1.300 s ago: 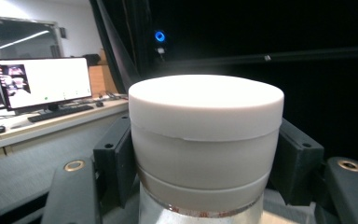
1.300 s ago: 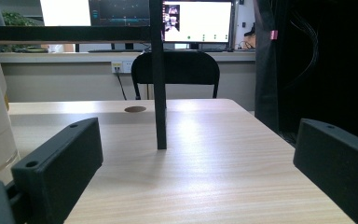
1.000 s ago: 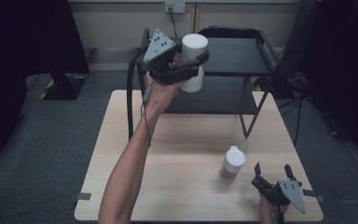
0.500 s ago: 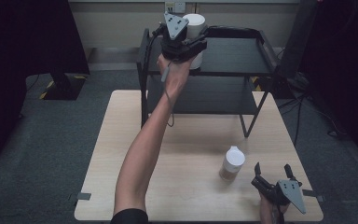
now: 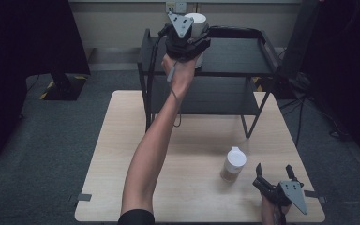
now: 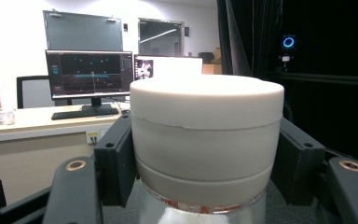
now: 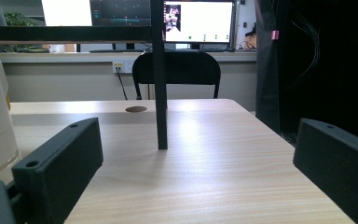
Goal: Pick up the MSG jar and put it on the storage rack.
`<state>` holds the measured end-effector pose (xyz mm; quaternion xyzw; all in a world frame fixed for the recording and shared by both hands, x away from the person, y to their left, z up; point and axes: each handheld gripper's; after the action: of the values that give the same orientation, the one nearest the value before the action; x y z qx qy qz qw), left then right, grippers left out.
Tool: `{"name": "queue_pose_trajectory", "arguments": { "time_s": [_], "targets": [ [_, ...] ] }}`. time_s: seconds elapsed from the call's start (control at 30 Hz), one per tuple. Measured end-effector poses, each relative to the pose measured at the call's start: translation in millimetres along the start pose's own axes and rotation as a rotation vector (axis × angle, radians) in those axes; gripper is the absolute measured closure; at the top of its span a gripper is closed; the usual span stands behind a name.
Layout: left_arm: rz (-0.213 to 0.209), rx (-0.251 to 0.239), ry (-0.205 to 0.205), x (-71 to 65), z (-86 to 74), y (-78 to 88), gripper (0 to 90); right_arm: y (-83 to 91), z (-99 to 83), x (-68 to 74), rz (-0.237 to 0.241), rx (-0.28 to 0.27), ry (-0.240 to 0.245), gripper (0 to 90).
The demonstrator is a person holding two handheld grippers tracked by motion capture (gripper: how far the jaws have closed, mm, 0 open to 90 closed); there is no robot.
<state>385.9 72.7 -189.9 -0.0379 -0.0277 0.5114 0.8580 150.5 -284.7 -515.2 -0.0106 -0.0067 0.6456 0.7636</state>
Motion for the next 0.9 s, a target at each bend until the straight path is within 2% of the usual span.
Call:
{"name": "queue_pose_trajectory", "arguments": {
  "time_s": [0.03,0.07,0.1,0.13,0.23,0.3,0.37,0.4,0.43,0.53,0.57,0.6,0.7,0.77,0.83,0.87,0.9],
  "targets": [
    [0.000,0.000,0.000,0.0,0.0,0.0,33.9,0.1,0.0,0.5,-0.003,0.000,0.000,0.1],
    [0.004,0.029,-0.008,-0.1,4.8,-0.1,33.1,0.0,0.1,0.7,-0.004,0.001,0.000,0.1],
    [0.002,0.041,-0.002,1.0,6.9,-0.2,26.6,-0.1,0.2,0.6,-0.003,0.001,-0.001,0.1],
    [0.002,0.039,0.007,1.2,7.2,1.3,18.3,-0.1,0.1,0.3,-0.002,0.001,-0.001,0.2],
    [0.020,-0.013,-0.005,-4.2,0.5,9.5,9.1,0.1,-0.3,0.2,0.000,-0.002,0.001,0.4],
    [0.017,-0.012,-0.003,-4.4,1.3,11.4,4.6,0.1,-0.2,0.0,0.000,-0.001,0.000,0.4],
    [0.001,0.017,0.027,-1.2,6.3,15.3,0.1,0.0,0.0,-0.5,0.002,0.000,-0.001,0.4],
    [0.001,0.017,0.027,-1.2,6.3,15.3,0.0,0.0,0.0,-0.5,0.002,0.000,-0.001,0.4],
    [-0.037,0.020,0.046,4.8,5.5,19.5,0.0,-0.1,0.1,-0.7,0.003,0.001,-0.001,0.4],
    [-0.046,0.018,0.054,4.6,3.2,25.3,0.0,-0.2,0.2,-1.2,0.006,0.002,-0.002,0.4],
    [-0.053,0.000,0.053,3.5,-1.7,32.7,0.0,-0.2,0.2,-1.2,0.006,0.001,-0.001,0.4],
    [-0.053,0.000,0.053,3.5,-1.7,32.7,0.0,-0.2,0.2,-1.2,0.006,0.001,-0.001,0.4],
    [-0.056,-0.025,0.061,1.0,-9.1,46.5,0.0,0.0,0.1,-1.1,0.006,0.001,0.001,0.4],
    [-0.054,-0.024,0.064,-0.1,-10.4,52.4,0.0,0.0,0.0,-1.0,0.006,0.000,0.001,0.4],
    [-0.051,-0.030,0.084,-2.2,-11.8,58.7,0.0,0.0,-0.3,-1.1,0.006,-0.002,0.003,0.4],
    [-0.051,-0.030,0.084,-2.2,-11.8,58.7,0.0,0.0,-0.2,-1.1,0.006,-0.002,0.003,0.4],
    [-0.052,-0.028,0.078,-5.1,-11.4,65.4,0.0,0.0,-0.1,-1.0,0.006,-0.001,0.003,0.4]
  ]
}}
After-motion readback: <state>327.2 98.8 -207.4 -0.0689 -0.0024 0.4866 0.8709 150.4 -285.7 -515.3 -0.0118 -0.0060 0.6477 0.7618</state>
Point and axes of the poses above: each handheld gripper's, and its own axes: y roughly backward along the jaws, z roughly out of its top, x roughly to its left, and after that the axes turned 6 degrees about -z, right-handed
